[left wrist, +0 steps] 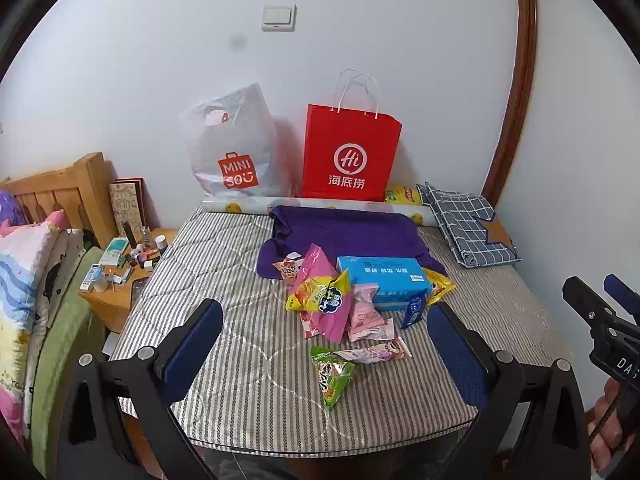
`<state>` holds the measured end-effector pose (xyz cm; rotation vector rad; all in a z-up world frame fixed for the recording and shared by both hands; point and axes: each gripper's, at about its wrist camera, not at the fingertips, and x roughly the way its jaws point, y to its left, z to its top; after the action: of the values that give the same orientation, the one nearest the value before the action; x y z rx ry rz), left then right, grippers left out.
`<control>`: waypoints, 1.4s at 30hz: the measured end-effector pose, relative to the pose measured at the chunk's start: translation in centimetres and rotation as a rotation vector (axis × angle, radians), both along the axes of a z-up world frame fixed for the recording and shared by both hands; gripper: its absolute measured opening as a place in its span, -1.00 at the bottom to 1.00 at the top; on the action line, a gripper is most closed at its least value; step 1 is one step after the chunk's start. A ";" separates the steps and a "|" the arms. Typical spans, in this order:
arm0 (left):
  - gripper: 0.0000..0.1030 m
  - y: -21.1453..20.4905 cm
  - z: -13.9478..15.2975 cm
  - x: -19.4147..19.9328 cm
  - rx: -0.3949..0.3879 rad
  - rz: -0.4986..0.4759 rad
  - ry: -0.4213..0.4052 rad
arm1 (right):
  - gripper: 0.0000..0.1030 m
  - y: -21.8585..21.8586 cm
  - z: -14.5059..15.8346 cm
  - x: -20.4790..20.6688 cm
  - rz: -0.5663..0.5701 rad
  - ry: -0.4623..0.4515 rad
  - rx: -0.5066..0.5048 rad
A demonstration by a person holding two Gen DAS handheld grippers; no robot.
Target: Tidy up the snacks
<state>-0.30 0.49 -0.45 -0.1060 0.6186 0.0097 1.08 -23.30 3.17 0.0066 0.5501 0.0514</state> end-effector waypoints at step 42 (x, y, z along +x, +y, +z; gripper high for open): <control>0.96 -0.7 -0.4 0.2 0.011 -0.009 0.015 | 1.00 0.3 -0.4 0.1 -0.013 0.013 -0.009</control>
<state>-0.15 -0.20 -0.87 -0.0928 0.6341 0.0048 1.13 -23.03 2.78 0.0019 0.5630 0.0366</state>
